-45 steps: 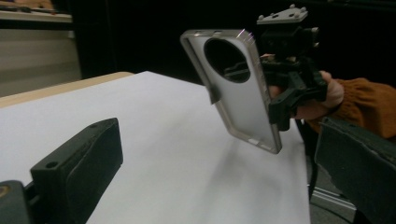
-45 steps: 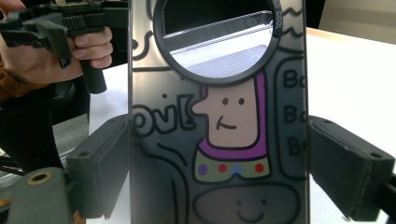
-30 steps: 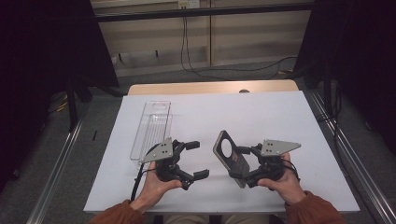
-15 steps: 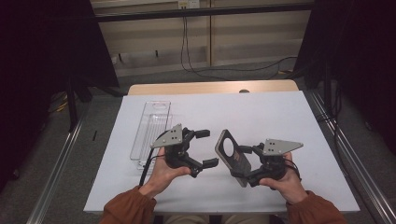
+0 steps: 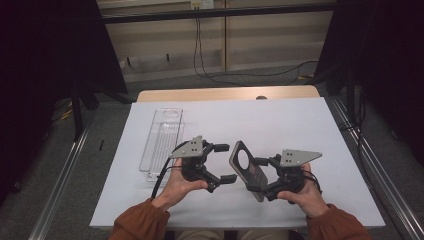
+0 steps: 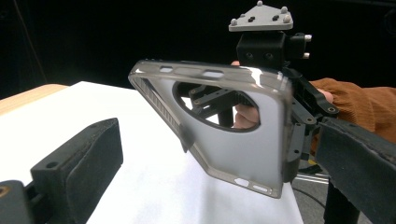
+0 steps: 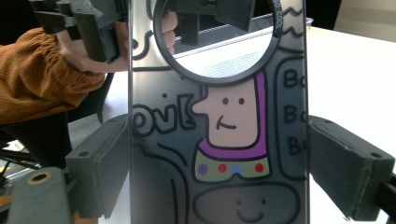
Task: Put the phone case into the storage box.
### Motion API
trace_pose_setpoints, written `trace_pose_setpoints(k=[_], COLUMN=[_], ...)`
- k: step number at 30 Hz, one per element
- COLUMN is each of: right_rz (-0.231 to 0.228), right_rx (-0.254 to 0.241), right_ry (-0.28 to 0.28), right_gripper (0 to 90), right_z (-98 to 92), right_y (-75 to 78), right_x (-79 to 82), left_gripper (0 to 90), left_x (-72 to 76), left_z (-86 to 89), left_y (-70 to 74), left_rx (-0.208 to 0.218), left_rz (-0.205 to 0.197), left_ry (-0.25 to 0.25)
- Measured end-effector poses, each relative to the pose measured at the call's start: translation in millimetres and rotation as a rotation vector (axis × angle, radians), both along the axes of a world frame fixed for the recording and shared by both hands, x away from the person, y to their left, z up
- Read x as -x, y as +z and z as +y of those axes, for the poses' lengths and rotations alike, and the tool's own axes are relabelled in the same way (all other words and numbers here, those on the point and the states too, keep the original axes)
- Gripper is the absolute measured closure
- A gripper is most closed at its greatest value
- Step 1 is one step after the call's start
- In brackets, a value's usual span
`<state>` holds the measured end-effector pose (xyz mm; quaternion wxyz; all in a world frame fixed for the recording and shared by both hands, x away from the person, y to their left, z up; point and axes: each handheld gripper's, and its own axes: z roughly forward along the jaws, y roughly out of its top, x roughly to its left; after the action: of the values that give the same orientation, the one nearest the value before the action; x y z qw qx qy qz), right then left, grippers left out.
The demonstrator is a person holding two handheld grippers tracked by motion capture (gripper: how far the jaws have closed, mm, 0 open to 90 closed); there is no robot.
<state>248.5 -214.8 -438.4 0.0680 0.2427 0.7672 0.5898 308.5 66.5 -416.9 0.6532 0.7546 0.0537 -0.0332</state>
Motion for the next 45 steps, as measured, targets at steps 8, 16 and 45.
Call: trace_pose_setpoints(k=[8,16,45], right_rz=[0.006,0.012,0.037], right_rx=[0.005,0.004,-0.010], right_ry=[0.027,0.070,0.134], right_gripper=[12.2,12.2,12.2], right_z=[4.7,11.2,16.6], right_y=[-1.0,-1.4,-1.5], right_x=[-0.9,-0.9,0.5], left_gripper=[1.3,2.3,6.9], left_x=[-3.2,-5.5,-3.2], left_z=[-3.2,-3.4,-9.5], left_y=[-2.4,-3.1,-2.0], left_rx=[0.019,0.016,0.032], left_rz=[0.030,0.025,0.013], left_ry=[-0.016,-0.055,-0.130])
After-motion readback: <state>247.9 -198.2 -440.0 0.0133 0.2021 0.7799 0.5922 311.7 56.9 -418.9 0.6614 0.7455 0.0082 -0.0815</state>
